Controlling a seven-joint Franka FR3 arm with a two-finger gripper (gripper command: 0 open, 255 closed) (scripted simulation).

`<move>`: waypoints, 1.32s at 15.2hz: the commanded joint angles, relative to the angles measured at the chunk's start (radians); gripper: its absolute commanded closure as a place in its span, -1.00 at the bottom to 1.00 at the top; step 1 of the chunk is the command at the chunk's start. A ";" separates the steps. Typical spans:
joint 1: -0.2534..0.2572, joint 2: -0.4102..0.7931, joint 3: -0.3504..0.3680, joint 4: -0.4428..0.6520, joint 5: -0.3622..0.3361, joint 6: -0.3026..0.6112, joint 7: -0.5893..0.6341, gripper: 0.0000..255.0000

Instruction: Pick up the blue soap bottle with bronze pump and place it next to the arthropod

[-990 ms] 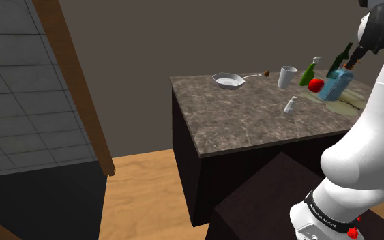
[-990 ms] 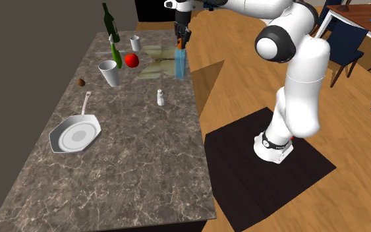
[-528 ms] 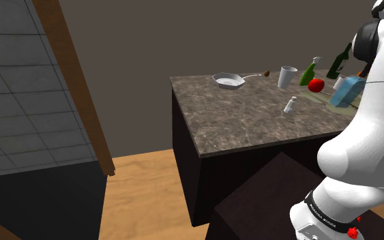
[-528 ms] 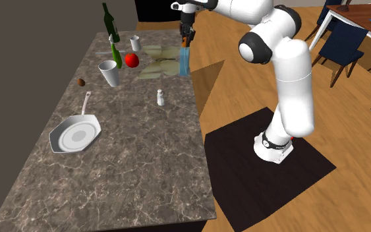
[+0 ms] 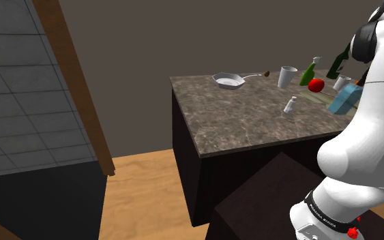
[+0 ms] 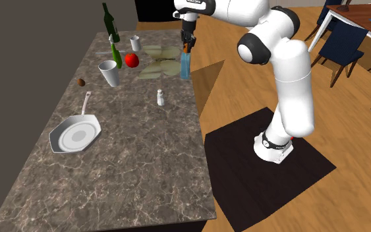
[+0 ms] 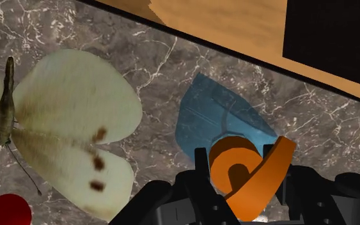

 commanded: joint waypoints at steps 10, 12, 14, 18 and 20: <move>0.026 0.013 0.011 -0.137 0.019 0.139 -0.030 1.00; 0.027 0.019 0.014 -0.156 0.025 0.162 -0.037 1.00; 0.027 0.021 0.015 -0.162 0.028 0.169 -0.039 1.00; 0.027 0.021 0.015 -0.162 0.028 0.169 -0.039 1.00; 0.027 0.021 0.015 -0.162 0.028 0.169 -0.039 1.00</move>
